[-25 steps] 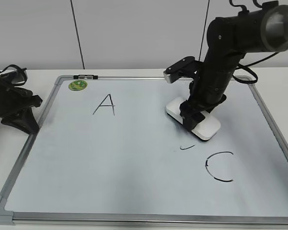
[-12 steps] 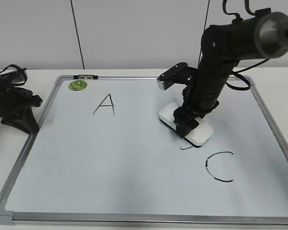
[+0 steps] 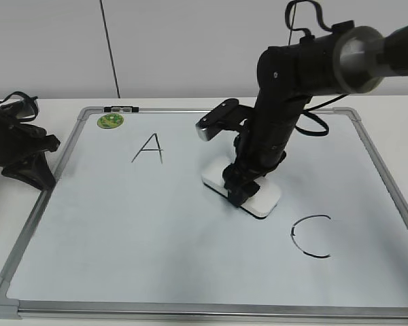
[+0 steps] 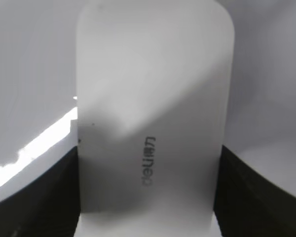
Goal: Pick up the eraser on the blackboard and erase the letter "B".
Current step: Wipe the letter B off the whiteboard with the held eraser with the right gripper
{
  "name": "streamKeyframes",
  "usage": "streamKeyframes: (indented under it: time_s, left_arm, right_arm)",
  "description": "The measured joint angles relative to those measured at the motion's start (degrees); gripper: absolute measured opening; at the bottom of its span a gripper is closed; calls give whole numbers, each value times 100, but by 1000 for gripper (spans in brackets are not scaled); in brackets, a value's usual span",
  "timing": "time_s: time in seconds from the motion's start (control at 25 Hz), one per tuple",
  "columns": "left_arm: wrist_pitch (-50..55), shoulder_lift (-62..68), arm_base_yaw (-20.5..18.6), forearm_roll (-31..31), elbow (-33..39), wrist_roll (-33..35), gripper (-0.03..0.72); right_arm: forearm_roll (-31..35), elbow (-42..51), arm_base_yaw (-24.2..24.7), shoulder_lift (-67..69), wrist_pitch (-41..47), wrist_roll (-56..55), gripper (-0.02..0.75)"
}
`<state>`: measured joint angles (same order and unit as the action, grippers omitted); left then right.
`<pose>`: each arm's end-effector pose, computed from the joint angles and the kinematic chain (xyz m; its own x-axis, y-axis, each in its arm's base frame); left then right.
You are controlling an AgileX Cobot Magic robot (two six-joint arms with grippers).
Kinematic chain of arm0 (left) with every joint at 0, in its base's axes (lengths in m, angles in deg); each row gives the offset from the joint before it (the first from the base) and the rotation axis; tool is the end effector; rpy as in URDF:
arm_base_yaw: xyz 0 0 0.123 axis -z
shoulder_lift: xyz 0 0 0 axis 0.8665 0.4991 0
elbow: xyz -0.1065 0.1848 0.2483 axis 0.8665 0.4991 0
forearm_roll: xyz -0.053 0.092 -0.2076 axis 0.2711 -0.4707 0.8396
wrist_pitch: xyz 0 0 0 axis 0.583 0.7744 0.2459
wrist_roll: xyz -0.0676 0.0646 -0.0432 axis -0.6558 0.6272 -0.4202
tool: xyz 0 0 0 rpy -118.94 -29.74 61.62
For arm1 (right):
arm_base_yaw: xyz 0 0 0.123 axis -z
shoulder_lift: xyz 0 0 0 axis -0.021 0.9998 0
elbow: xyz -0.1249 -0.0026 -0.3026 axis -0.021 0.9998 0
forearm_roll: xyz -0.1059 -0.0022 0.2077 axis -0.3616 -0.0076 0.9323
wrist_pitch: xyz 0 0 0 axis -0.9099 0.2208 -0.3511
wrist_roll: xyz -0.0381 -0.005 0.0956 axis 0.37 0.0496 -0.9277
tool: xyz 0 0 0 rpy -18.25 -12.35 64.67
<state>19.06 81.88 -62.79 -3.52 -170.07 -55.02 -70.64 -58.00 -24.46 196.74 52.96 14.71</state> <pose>0.4281 -0.0125 0.1592 -0.9958 0.0037 -0.0917 0.0324 0.9491 -0.3134 0.3976 0.1995 0.1900 -0.5924 -0.7751 -0.2198 -0.7903 0.6121 -0.0284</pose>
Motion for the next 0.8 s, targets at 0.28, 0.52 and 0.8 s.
streamKeyframes:
  time_s: [0.28, 0.52, 0.8]
  left_arm:
    - [0, 0, 0, 10, 0, 0, 32]
    - [0, 0, 0, 10, 0, 0, 32]
    - [-20, 0, 0, -12, 0, 0, 32]
  right_arm:
    - [-181, -33, -254, 100, 0, 10, 535]
    - [-306, -32, -195, 109, 0, -153, 535]
    - [-284, -32, 40, 109, 0, -449, 534]
